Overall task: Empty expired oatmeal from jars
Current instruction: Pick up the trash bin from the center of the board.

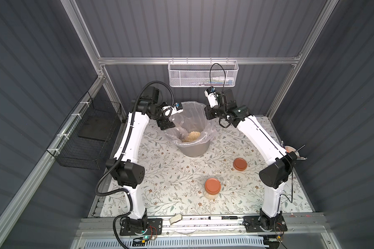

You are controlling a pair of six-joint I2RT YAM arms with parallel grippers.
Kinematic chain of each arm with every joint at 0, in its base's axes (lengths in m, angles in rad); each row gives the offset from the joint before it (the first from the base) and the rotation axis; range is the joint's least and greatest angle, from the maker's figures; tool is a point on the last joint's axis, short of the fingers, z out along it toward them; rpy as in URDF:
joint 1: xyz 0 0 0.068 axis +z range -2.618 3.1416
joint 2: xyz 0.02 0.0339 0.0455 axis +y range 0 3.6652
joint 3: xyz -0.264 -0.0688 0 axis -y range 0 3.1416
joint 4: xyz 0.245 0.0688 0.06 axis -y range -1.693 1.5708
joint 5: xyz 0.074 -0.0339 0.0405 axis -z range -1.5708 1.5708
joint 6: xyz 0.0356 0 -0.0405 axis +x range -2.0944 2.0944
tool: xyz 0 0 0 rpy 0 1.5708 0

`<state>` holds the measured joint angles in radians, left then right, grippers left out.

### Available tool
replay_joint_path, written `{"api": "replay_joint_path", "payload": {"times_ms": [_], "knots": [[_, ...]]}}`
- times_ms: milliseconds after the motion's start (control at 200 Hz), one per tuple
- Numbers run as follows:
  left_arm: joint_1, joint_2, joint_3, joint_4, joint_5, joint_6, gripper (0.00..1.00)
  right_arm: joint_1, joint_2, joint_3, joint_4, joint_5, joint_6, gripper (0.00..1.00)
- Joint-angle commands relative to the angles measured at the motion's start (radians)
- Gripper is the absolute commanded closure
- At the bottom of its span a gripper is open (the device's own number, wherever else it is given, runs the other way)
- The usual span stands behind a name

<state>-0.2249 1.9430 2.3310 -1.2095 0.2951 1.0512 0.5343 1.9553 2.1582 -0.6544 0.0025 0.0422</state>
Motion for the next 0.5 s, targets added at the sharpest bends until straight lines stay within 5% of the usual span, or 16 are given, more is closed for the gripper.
{"api": "replay_joint_path", "payload": {"times_ms": [0,310,400,495], "knots": [[-0.025,0.012,0.070,0.006,-0.075,-0.034,1.00,-0.030,-0.024,0.030,-0.017,0.003,-0.031,0.97],[-0.211,0.035,0.088,0.014,-0.228,0.037,1.00,-0.028,-0.044,0.010,-0.020,0.033,-0.043,0.97],[-0.206,0.045,0.175,-0.054,-0.124,0.012,1.00,-0.028,-0.040,0.013,-0.020,0.031,-0.042,0.97],[-0.252,0.006,0.052,0.056,-0.224,0.016,1.00,-0.028,-0.033,0.017,-0.020,0.023,-0.039,0.97]]}}
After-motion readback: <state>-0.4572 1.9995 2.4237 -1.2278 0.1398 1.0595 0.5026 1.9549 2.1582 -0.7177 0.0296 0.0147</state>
